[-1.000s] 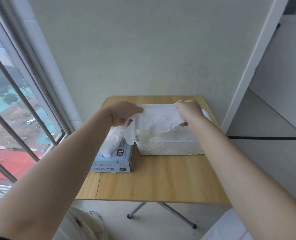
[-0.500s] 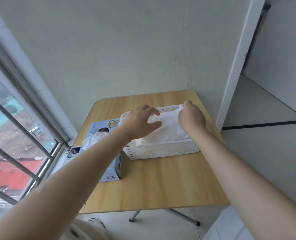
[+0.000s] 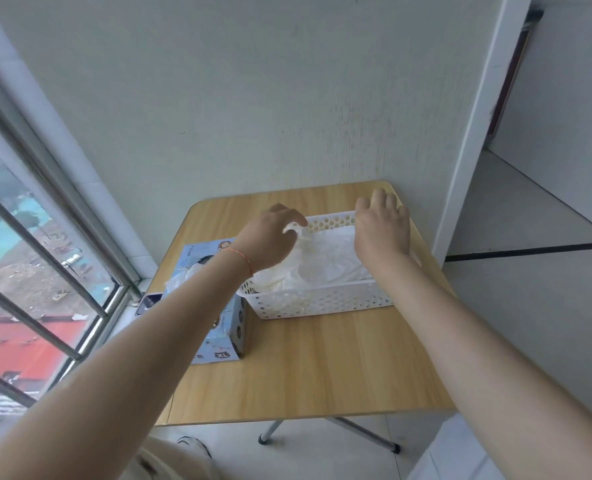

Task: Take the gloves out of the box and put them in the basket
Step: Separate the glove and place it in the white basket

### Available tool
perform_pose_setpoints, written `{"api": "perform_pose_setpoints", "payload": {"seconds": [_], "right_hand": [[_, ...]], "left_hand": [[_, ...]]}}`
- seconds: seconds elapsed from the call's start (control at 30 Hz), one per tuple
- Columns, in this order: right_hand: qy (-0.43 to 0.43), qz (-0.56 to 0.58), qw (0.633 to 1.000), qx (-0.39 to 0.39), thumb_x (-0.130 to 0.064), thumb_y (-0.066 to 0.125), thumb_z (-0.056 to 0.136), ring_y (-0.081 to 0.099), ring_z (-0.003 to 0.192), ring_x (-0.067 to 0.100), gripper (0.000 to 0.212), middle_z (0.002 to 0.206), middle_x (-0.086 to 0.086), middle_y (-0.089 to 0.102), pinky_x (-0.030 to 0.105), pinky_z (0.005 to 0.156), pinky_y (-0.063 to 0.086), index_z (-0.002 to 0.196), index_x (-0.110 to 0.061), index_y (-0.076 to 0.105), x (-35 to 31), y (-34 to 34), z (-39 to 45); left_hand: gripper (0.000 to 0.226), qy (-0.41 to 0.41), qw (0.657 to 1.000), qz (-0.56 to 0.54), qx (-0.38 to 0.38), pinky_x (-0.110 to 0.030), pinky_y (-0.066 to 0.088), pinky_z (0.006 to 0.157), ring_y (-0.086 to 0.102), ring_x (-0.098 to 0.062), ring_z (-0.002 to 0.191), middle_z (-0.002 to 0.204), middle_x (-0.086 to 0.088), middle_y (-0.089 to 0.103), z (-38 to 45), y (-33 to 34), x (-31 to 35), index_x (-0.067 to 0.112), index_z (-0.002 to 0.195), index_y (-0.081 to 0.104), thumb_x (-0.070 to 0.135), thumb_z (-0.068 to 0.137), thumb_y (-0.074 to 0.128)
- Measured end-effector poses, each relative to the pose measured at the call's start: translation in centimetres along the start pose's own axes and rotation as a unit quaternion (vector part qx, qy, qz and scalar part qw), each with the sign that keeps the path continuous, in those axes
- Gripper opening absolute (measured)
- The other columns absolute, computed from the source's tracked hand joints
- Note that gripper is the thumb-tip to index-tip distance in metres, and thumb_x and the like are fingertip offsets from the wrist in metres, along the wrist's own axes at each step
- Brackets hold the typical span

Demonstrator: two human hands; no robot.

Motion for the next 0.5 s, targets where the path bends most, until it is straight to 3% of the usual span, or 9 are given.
{"api": "perform_pose_setpoints", "payload": {"seconds": [0.07,0.13,0.23,0.27,0.33,0.4,0.5], "right_hand": [[-0.042,0.024,0.999,-0.009,0.006,0.048,0.082,0.045,0.107,0.03,0.031,0.116,0.013,0.046,0.036,0.084,0.037,0.11,-0.007,0.051,-0.7,-0.3,0.0],[-0.059,0.062,0.993,-0.081,0.003,0.044,0.086,0.044,0.111,0.031,0.032,0.121,0.014,0.047,0.036,0.083,0.038,0.116,-0.006,0.051,-1.2,0.2,-0.1],[-0.023,0.096,0.967,-0.236,-0.004,0.044,0.09,0.042,0.123,0.035,0.047,0.139,0.016,0.039,0.037,0.085,0.04,0.137,-0.008,0.04,-0.8,1.9,-0.7],[-0.019,0.093,0.963,-0.253,-0.006,0.045,0.09,0.042,0.123,0.035,0.049,0.141,0.016,0.038,0.037,0.084,0.04,0.139,-0.008,0.039,-0.8,2.2,-0.9],[-0.032,0.078,0.974,-0.213,-0.009,0.047,0.091,0.044,0.118,0.033,0.041,0.133,0.016,0.042,0.035,0.079,0.036,0.132,-0.007,0.044,-1.2,1.6,-0.7],[-0.057,0.072,0.987,-0.132,-0.012,0.046,0.092,0.046,0.111,0.031,0.028,0.123,0.015,0.046,0.034,0.074,0.034,0.119,-0.006,0.05,-2.7,0.0,-0.3],[-0.079,0.178,0.976,-0.094,-0.016,0.043,0.094,0.05,0.1,0.028,0.017,0.109,0.009,0.051,0.036,0.074,0.043,0.105,-0.008,0.055,-5.6,-1.8,0.1]], "left_hand": [[0.036,0.015,0.998,0.008,-0.052,-0.039,0.036,0.109,0.047,-0.021,0.129,0.144,0.003,0.046,0.0,1.8,1.0,0.029,0.133,0.055,0.035,0.098,0.052],[0.059,0.002,0.99,0.076,-0.121,-0.046,0.022,0.118,0.03,-0.022,0.143,0.155,0.005,0.033,-0.2,3.6,0.9,0.035,0.145,0.04,0.058,0.092,0.052],[0.082,-0.05,0.974,0.107,-0.191,-0.05,0.018,0.119,0.017,-0.024,0.148,0.16,0.005,0.022,-0.5,5.0,-0.5,0.039,0.15,0.028,0.075,0.081,0.053],[0.084,-0.058,0.975,0.081,-0.197,-0.049,0.02,0.119,0.018,-0.024,0.148,0.16,0.005,0.023,-0.7,5.1,-0.8,0.038,0.15,0.029,0.075,0.08,0.056],[0.075,-0.055,0.986,-0.005,-0.155,-0.044,0.026,0.118,0.028,-0.022,0.144,0.156,0.002,0.032,-0.9,3.9,-1.1,0.034,0.147,0.037,0.068,0.083,0.059],[0.053,-0.049,0.994,-0.076,-0.064,-0.033,0.036,0.107,0.045,-0.019,0.13,0.145,0.001,0.044,-1.4,1.2,-1.9,0.031,0.139,0.049,0.054,0.091,0.058],[0.03,-0.063,0.995,-0.076,0.026,-0.029,0.043,0.096,0.054,-0.02,0.111,0.127,-0.002,0.054,-2.5,-3.0,-4.0,0.025,0.124,0.062,0.033,0.095,0.059]]}}
Point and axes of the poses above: each hand's wrist, its own z-axis towards the middle knuckle, its own y-axis out of the palm, x = y × z, the point moved 4 cm from there along z, towards the middle knuckle
